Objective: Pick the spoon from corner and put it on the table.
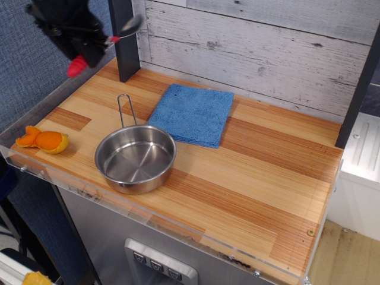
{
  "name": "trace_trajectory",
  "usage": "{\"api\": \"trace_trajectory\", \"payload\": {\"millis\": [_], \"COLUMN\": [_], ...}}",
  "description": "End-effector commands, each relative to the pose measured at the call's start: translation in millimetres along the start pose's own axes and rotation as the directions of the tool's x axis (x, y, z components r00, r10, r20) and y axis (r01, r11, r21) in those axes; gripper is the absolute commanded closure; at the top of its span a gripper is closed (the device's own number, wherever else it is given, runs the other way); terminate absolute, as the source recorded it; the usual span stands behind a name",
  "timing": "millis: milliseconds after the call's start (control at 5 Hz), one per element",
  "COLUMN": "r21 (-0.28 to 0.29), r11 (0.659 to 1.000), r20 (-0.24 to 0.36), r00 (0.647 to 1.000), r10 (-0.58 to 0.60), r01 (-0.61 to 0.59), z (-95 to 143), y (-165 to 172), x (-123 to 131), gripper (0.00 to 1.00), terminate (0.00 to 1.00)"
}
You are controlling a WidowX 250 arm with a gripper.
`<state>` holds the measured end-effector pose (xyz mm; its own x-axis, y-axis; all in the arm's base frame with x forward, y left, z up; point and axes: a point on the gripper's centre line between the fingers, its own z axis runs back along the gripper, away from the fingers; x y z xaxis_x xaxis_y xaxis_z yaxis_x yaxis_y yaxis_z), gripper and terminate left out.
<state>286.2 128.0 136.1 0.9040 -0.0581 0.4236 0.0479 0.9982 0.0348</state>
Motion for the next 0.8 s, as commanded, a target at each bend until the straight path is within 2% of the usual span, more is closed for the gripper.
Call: {"api": "trace_trajectory", "payload": {"millis": [0,400,600], "r21": [-0.064,-0.155,-0.169], "r11": [0.988,0.96,0.946], "r20": [0.047,0.014,-0.006], "r00": [0.989,0.972,0.96], "r10": [-0.141,-0.232,-0.281], "r01": [0.144,0.232,0.276], "z": [30.3,23.9,15.1], "y": [-58.8,-121.1,-145.4], "x": [-10.6,-30.7,-43.1], "gripper": [1.0,1.0,1.0], "terminate": [0.0,0.0,0.0]}}
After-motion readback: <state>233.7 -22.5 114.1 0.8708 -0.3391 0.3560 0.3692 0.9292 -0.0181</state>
